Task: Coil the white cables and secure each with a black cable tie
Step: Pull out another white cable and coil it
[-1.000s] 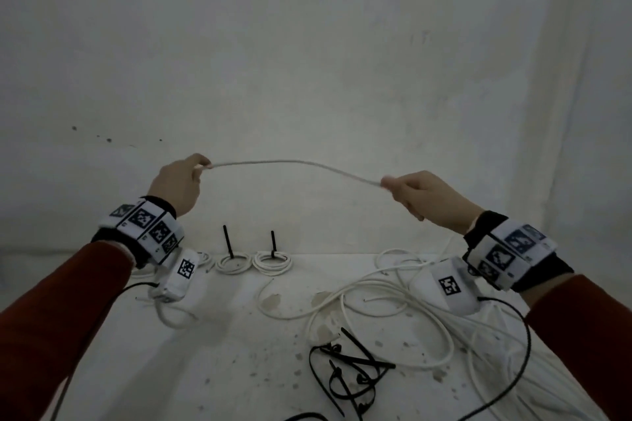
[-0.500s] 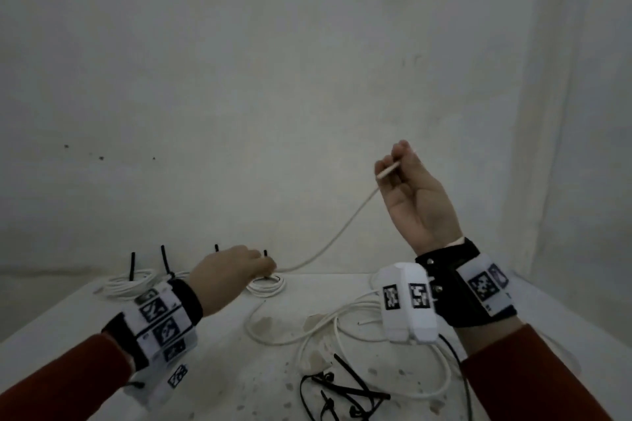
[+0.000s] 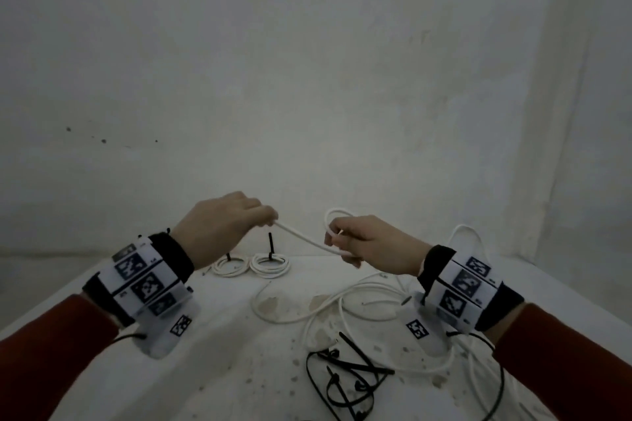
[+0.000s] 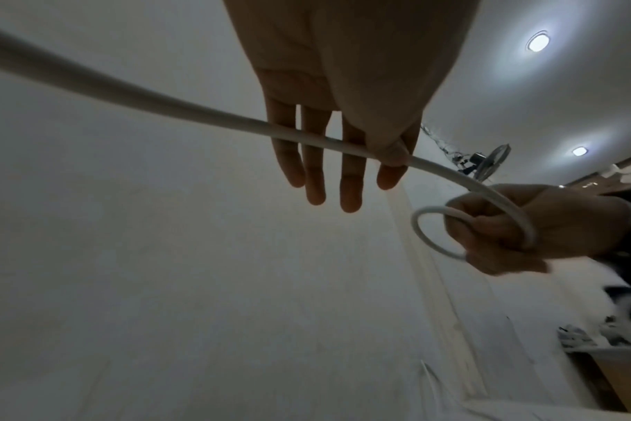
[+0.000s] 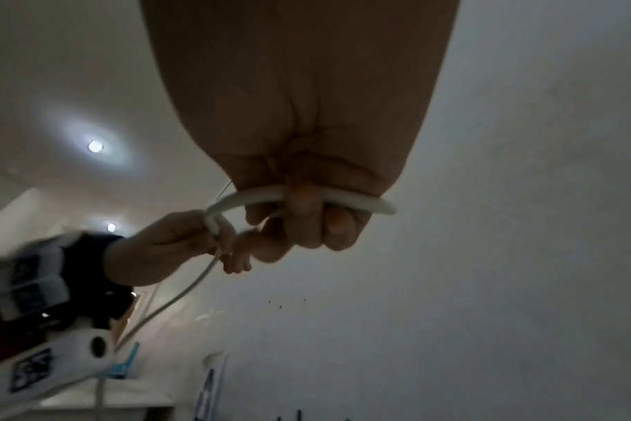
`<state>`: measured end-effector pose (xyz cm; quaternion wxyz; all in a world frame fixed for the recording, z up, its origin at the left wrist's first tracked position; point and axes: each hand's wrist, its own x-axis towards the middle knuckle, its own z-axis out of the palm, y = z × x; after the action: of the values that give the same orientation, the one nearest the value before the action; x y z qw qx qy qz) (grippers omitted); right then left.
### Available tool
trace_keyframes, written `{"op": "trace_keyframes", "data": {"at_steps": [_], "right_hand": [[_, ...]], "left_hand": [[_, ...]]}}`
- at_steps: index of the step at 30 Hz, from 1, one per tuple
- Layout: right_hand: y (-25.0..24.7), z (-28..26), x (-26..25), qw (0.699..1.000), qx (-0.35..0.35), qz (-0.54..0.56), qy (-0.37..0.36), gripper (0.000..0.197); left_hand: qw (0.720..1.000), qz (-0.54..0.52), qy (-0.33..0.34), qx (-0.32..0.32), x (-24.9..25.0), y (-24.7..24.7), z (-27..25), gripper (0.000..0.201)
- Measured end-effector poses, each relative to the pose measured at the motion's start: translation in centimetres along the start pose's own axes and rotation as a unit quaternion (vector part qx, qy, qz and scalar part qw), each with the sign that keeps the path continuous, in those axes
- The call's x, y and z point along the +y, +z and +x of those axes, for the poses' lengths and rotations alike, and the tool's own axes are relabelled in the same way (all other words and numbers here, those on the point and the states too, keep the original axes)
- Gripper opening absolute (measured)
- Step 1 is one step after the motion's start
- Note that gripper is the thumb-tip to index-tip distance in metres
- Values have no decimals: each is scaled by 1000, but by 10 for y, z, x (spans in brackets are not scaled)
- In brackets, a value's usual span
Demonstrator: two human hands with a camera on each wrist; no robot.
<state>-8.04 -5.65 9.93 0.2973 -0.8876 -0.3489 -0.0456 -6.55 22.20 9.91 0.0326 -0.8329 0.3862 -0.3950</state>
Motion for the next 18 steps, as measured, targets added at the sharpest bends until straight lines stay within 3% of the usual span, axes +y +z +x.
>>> {"op": "trace_keyframes", "data": {"at_steps": [4,10,13,18], "right_hand": [[11,-4,-13,997,23,78,-7,58],[9,-1,-22,962,-15,270,-30,38],[7,1,-19,923,-50,380,-36,33],[-5,-2,-15,835,-21,549,-21,30]], "left_hand": [[999,-16,-14,45,-2,-10,18,24],[998,-37,-2,58,-6,-12,31,23],[996,-77,-7,53,-3,-15,35,24],[981,-171,-72,52,-18,-5,30,36]]}}
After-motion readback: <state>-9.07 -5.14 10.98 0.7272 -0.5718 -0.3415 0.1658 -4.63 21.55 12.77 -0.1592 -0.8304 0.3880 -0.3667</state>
